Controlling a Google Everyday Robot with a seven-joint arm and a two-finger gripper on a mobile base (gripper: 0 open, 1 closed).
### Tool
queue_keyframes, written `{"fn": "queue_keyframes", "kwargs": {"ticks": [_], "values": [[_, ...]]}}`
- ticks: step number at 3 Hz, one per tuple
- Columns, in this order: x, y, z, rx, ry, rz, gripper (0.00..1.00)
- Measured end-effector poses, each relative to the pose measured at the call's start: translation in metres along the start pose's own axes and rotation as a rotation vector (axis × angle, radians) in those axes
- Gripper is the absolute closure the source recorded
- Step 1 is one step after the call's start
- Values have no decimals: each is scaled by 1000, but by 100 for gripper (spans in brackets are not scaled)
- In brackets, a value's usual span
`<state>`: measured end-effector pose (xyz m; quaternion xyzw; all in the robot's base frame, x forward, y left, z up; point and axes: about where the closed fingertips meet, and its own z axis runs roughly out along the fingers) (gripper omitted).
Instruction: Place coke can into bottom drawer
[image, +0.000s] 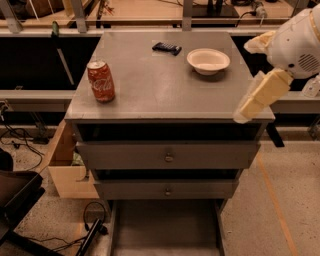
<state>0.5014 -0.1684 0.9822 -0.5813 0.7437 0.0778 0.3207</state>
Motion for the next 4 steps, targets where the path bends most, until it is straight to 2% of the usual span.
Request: {"fn": "queue_keyframes", "kwargs": {"ticks": [1, 2, 3, 4], "values": [[-32, -7, 27, -30, -235, 48, 0], [-64, -2, 50, -65, -454, 94, 0], [-88, 3, 66, -79, -608, 125, 0], [-96, 5, 65, -83, -626, 121, 0]]}}
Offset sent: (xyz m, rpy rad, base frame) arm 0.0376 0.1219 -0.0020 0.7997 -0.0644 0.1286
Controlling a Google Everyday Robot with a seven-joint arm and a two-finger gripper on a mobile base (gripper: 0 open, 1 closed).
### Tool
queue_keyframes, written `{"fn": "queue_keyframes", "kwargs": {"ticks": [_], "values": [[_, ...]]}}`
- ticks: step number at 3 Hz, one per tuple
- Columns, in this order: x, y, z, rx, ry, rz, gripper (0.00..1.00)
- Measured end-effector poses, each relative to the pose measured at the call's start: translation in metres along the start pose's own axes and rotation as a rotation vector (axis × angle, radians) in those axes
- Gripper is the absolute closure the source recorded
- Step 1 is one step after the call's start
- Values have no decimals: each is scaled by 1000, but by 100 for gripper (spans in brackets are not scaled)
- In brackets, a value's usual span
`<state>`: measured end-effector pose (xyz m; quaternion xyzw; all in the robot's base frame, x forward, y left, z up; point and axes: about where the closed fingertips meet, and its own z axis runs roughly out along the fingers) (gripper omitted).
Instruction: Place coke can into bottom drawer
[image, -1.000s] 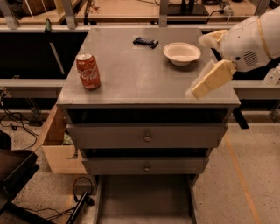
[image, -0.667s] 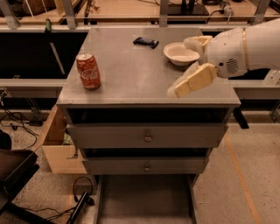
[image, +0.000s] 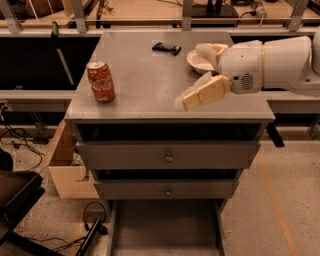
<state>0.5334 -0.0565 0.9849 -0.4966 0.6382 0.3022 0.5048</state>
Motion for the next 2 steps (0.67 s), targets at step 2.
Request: {"fn": "queue_keyframes", "kwargs": {"ticks": [2], "values": [[-18, -31, 51, 3, -18, -46, 0]]}}
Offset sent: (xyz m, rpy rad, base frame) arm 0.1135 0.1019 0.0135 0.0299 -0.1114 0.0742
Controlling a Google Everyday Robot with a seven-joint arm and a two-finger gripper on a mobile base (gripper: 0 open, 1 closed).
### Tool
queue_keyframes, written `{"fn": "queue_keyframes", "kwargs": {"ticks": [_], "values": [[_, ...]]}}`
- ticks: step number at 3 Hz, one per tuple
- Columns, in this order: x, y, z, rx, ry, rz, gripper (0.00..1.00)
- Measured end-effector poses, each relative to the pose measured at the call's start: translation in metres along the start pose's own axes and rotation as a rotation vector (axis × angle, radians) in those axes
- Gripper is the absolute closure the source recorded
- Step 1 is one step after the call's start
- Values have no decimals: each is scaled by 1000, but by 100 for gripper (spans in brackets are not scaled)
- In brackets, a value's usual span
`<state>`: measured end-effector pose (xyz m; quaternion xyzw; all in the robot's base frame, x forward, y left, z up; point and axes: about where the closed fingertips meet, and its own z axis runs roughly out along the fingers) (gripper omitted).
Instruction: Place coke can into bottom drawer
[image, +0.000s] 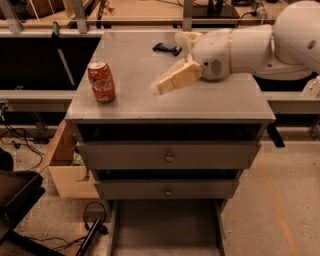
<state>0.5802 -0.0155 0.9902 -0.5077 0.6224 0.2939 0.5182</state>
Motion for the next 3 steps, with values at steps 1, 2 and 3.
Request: {"fn": "queue_keyframes", "kwargs": {"ticks": [1, 2, 3], "values": [[-9, -36, 54, -32, -39, -25, 0], [-9, -62, 91, -53, -85, -25, 0], [-1, -68, 118, -77, -115, -13, 0]]}}
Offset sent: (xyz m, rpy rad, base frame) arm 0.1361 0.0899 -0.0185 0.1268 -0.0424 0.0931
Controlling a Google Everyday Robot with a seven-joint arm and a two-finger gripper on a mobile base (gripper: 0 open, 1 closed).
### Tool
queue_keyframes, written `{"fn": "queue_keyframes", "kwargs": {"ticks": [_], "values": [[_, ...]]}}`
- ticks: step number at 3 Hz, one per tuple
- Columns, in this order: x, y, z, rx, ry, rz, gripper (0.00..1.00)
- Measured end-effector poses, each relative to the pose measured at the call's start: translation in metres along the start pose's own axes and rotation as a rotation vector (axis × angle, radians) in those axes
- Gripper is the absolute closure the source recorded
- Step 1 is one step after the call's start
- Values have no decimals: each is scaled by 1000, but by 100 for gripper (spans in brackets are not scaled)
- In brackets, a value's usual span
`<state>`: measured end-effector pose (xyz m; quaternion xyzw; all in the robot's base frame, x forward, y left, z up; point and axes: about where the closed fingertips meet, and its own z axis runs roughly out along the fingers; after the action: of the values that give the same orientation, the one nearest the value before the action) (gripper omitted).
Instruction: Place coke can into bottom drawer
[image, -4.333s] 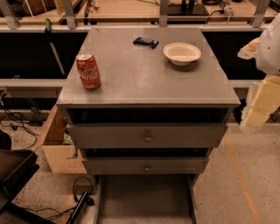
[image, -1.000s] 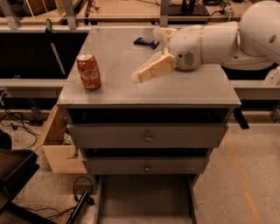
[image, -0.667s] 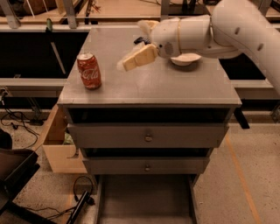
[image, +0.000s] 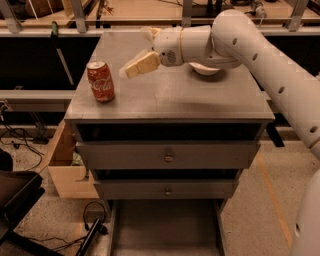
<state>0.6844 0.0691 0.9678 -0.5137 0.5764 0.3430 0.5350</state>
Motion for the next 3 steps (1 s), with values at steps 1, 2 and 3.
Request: {"fn": "queue_keyframes", "kwargs": {"ticks": [1, 2, 3], "values": [[14, 11, 23, -27, -27, 29, 0], [31, 22, 49, -49, -66, 69, 0], [39, 23, 75, -68, -94, 100, 0]]}}
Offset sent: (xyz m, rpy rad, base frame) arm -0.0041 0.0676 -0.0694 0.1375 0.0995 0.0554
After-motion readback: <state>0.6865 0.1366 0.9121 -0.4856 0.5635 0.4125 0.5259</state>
